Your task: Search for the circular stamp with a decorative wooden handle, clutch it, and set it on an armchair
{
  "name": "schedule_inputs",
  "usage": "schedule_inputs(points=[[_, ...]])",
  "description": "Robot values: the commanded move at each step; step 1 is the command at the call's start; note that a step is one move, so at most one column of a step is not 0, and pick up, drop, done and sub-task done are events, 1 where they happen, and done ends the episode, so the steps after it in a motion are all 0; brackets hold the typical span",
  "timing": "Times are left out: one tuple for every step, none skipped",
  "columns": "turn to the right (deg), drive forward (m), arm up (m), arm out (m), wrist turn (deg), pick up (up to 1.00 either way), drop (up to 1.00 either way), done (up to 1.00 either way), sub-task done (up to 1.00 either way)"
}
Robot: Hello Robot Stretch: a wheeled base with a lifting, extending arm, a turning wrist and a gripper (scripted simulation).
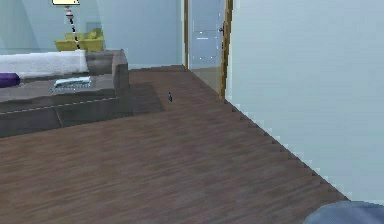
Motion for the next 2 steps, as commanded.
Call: schedule_inputs(points=[[0.0, 0.0, 0.0, 0.0, -45.0, 0.0, 0.0, 0.0, 0.0], [0.0, 0.0, 0.0, 0.0, -45.0, 0.0, 0.0, 0.0, 0.0]])
